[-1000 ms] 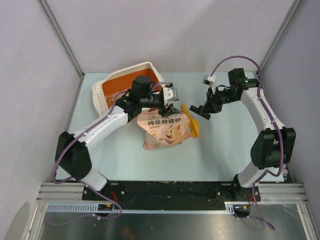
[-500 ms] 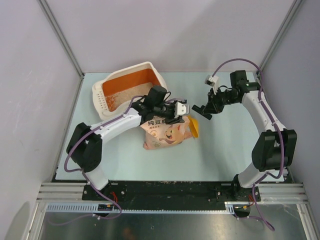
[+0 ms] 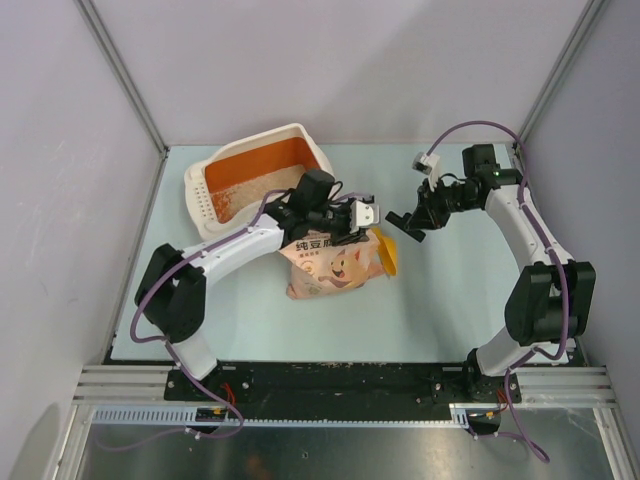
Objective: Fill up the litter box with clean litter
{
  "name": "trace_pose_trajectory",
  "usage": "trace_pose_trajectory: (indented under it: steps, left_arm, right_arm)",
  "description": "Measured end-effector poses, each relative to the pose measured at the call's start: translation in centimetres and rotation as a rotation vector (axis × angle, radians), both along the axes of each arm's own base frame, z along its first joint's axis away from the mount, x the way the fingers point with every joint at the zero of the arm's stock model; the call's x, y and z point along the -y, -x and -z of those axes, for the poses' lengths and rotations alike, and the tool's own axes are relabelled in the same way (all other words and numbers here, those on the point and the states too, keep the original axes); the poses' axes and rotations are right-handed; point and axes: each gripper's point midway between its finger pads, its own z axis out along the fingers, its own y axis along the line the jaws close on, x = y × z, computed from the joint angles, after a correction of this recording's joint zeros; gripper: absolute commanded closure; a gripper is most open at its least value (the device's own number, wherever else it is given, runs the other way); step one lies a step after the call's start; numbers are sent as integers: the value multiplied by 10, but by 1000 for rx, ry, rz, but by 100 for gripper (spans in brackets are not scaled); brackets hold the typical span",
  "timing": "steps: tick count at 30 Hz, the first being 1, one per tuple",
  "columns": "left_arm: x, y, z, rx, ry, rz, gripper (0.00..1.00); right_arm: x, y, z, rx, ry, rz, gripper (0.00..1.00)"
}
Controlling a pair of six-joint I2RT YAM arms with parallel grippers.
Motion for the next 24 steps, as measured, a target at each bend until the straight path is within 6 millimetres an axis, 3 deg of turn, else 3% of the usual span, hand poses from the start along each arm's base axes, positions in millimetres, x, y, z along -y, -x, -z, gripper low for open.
trace_pose_trajectory:
  steps: [4, 8, 11, 17, 24]
  left_arm:
    - [-1, -1, 3, -14, -3, -8, 69]
    - [0, 1, 7, -35, -6, -7, 87]
    - [0, 3, 9, -54, -6, -1, 95]
    - [1, 1, 14, -137, -3, -36, 100]
    - [-1, -2, 11, -224, 22, -72, 100]
  right_arm:
    - [-1, -3, -1, 7, -5, 6, 100]
    - [-1, -4, -2, 13, -6, 6, 100]
    - [0, -3, -3, 19, -4, 2, 100]
    - [-4, 13, -7, 89, 31, -100, 100]
    - [-27, 39, -6, 169, 95, -286, 100]
